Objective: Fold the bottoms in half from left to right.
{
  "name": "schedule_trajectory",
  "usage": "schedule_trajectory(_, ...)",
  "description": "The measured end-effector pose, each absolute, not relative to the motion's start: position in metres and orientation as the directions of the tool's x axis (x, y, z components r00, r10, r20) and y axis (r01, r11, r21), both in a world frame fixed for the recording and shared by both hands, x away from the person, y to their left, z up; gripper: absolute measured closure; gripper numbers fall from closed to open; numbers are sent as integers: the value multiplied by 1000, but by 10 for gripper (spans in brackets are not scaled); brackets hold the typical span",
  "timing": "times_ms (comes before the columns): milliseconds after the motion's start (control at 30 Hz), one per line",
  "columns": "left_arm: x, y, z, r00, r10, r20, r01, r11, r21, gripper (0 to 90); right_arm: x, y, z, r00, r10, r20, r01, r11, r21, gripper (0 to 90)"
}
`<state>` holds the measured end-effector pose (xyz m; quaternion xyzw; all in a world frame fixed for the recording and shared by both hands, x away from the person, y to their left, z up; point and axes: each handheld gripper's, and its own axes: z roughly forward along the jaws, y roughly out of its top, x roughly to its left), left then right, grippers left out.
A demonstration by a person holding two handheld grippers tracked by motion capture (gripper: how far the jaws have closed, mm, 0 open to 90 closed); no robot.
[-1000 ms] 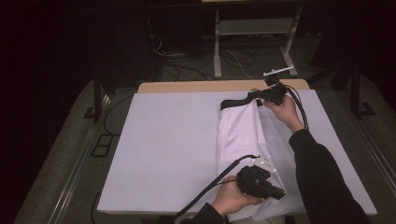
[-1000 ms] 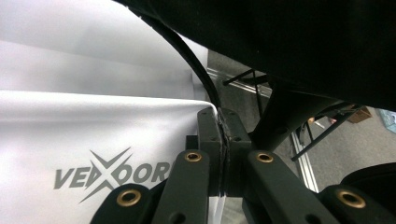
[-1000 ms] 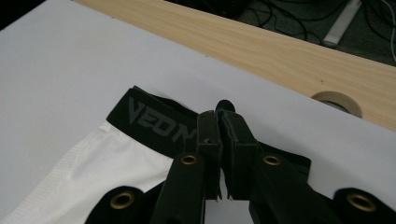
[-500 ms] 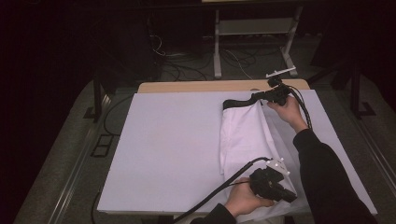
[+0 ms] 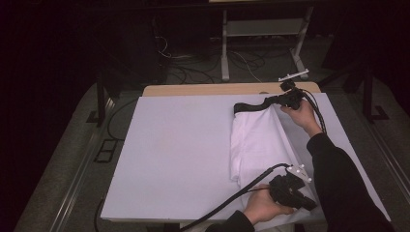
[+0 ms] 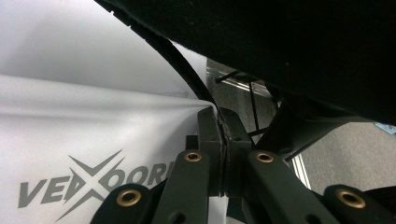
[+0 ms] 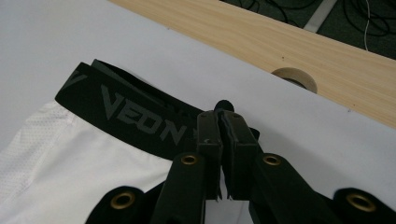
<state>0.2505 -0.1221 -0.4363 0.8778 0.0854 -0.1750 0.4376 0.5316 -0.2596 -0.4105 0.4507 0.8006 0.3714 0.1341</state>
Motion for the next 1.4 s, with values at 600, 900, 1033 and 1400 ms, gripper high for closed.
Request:
schedule_trajectory(600, 257, -136, -452, 906, 15, -423, 351, -584, 732, 874, 534, -267, -412, -561, 822, 101, 621, 337, 707, 848)
schedule_trajectory(900, 261, -140, -458, 897, 4, -442, 371, -550, 748, 786, 534, -269, -419, -567, 817, 104, 632, 350, 691, 783)
schedule_trajectory(1033, 260, -138, -456, 910, 23, -415, 362, -535, 763, 631, 529, -269, -419, -552, 829, 94, 638, 347, 688, 646)
schedule_trajectory(1400, 266, -116, -442, 911, 132, -390, 404, -466, 787, 189, 505, -282, -409, -530, 837, 136, 624, 277, 730, 223)
